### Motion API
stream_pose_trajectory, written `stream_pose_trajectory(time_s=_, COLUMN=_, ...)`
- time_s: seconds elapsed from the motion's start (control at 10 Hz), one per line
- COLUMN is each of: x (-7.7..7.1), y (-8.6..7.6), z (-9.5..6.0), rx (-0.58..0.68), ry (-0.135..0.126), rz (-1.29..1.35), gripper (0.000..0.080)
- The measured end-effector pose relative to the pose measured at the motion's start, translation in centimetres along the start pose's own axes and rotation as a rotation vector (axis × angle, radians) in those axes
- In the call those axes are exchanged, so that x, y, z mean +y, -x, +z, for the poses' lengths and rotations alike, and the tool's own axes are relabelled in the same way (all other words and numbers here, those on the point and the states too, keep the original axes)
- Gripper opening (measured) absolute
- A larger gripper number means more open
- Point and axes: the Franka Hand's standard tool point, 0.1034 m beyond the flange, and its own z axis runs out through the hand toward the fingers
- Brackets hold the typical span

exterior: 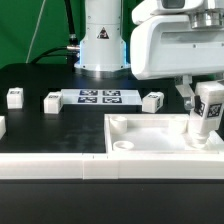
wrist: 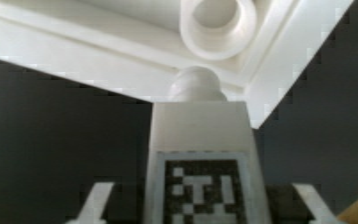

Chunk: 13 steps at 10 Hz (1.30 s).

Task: Assemble one leg

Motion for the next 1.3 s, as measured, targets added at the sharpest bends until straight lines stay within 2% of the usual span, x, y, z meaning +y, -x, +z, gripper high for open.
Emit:
stream_pose_trajectory(time_s=0.4, x=-0.6, y=1.9, z=0.6, rx=-0.011, ry=-0.003, rz=-0.002, gripper=0.0291)
stream_pose_trajectory(time_s=0.9, x=-1.3, y=2.4, z=1.4, rx=-0.008, ry=-0.006, rz=-0.008, gripper=0.0291)
stream_pose_trajectory(time_s=1.3, x=-0.9, y=2.4, z=1.8, rx=0.08, ry=0.013, rz=-0.007, gripper=0.0291)
